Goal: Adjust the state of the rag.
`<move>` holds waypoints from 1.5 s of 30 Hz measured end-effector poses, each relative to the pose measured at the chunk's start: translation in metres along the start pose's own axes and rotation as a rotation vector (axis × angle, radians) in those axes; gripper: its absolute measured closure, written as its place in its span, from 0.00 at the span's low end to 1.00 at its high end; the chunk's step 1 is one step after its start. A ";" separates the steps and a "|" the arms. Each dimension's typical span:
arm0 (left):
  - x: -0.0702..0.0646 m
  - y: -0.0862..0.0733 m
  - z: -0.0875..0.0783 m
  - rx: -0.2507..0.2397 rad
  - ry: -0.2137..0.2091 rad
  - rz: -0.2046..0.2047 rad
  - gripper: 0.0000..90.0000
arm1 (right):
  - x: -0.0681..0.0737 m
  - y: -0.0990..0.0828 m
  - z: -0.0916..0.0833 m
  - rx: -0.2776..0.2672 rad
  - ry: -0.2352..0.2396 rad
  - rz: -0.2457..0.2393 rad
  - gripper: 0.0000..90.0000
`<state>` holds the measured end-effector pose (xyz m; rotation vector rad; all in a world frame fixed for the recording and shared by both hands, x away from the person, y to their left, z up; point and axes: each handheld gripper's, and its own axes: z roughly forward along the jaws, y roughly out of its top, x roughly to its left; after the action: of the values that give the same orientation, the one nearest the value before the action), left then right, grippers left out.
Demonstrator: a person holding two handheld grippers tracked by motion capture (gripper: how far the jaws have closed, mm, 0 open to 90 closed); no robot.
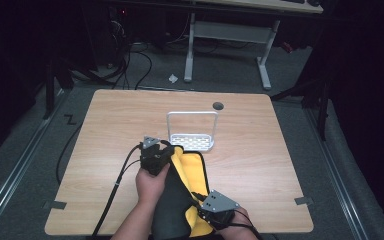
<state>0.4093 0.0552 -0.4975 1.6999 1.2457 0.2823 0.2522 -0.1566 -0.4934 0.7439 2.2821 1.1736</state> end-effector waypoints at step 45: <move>0.010 -0.041 -0.054 0.105 -0.089 0.213 0.95 | -0.028 -0.015 0.003 0.042 -0.056 0.081 1.00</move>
<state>0.3537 0.0940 -0.5069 1.9180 1.0318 0.2688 0.2716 -0.1801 -0.5032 0.8815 2.2552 1.1288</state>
